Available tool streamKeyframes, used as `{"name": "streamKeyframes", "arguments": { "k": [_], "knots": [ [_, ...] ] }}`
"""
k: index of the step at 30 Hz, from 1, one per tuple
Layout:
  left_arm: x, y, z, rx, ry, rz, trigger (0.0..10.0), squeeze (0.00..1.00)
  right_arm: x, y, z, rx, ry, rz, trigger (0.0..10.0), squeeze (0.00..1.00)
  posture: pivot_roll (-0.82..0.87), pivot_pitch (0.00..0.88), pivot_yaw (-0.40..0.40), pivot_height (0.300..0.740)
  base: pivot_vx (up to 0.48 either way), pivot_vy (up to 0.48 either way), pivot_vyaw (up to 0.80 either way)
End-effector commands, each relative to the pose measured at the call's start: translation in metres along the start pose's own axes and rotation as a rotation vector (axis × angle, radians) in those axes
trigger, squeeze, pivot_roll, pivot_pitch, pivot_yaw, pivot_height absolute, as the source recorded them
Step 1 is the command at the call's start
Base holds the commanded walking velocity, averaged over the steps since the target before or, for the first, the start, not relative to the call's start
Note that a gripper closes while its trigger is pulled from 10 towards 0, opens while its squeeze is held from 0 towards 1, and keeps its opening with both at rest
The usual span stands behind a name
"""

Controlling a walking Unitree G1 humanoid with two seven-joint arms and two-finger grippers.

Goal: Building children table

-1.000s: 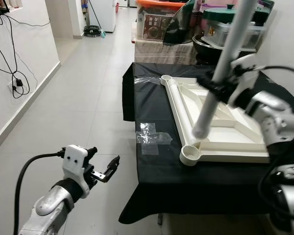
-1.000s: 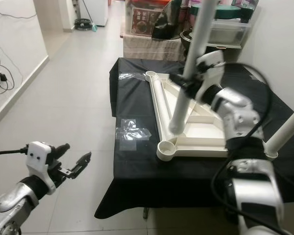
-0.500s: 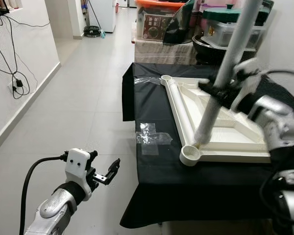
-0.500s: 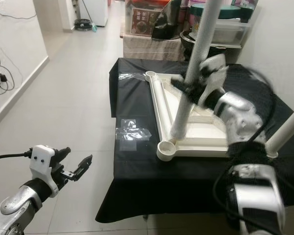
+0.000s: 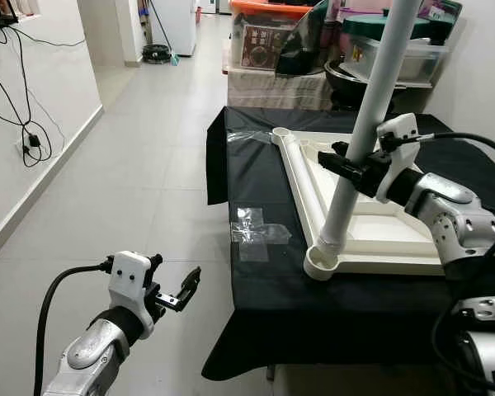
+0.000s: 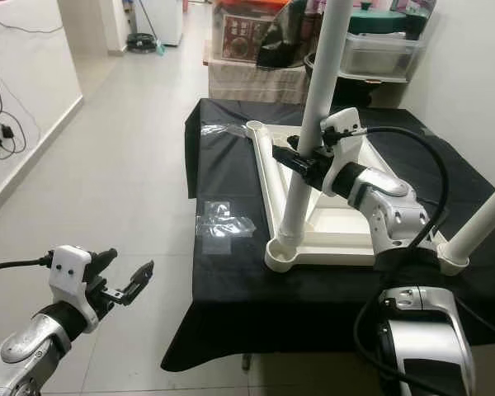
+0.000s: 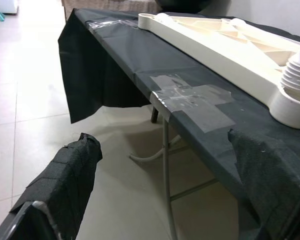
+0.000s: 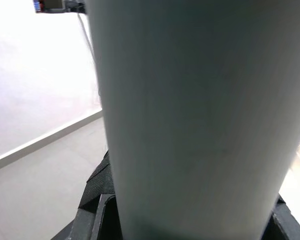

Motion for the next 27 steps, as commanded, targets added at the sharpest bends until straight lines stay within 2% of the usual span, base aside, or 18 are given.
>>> {"name": "streamKeyframes", "arguments": {
  "k": [1, 9, 11, 13, 27],
  "knots": [
    [-0.006, 0.000, 0.003, 0.009, 0.010, 0.019, 10.0, 0.00, -0.014, -0.004, 0.003, 0.015, 0.034, 0.044, 0.0, 0.00, 0.09, 0.000, -0.074, 0.740, 0.000, 0.000, 0.00],
    [-0.006, 0.001, 0.009, 0.023, 0.014, 0.022, 10.0, 0.00, -0.016, -0.013, 0.020, 0.069, 0.050, 0.041, 0.0, 0.00, 0.08, 0.000, -0.065, 0.740, 0.000, 0.000, 0.00],
    [-0.006, 0.001, 0.009, 0.023, 0.014, 0.022, 10.0, 0.00, -0.016, -0.013, 0.020, 0.069, 0.050, 0.041, 0.0, 0.00, 0.08, 0.000, -0.065, 0.740, 0.000, 0.000, 0.00],
    [-0.006, 0.002, 0.010, 0.027, 0.016, 0.021, 10.0, 0.00, -0.026, -0.011, 0.030, 0.081, 0.069, 0.050, 0.0, 0.00, 0.08, 0.000, -0.063, 0.740, 0.000, 0.000, 0.00],
    [-0.008, 0.001, 0.012, 0.040, 0.018, 0.023, 10.0, 0.00, -0.042, -0.004, 0.035, 0.059, 0.100, 0.091, 0.0, 0.00, 0.10, 0.000, -0.078, 0.740, 0.000, 0.000, 0.00]
  ]
}}
Point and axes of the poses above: a point about 5 cm out from each wrist's last joint towards the gripper, its own y axis pointing out of the wrist towards the gripper, its own x axis along the axis of the wrist's last joint, z = x × y, the point moved 6 cm from there along y, pointing out of the wrist towards the gripper, and after that the axes turned 1 degree about -y, right-handed, at the moved point
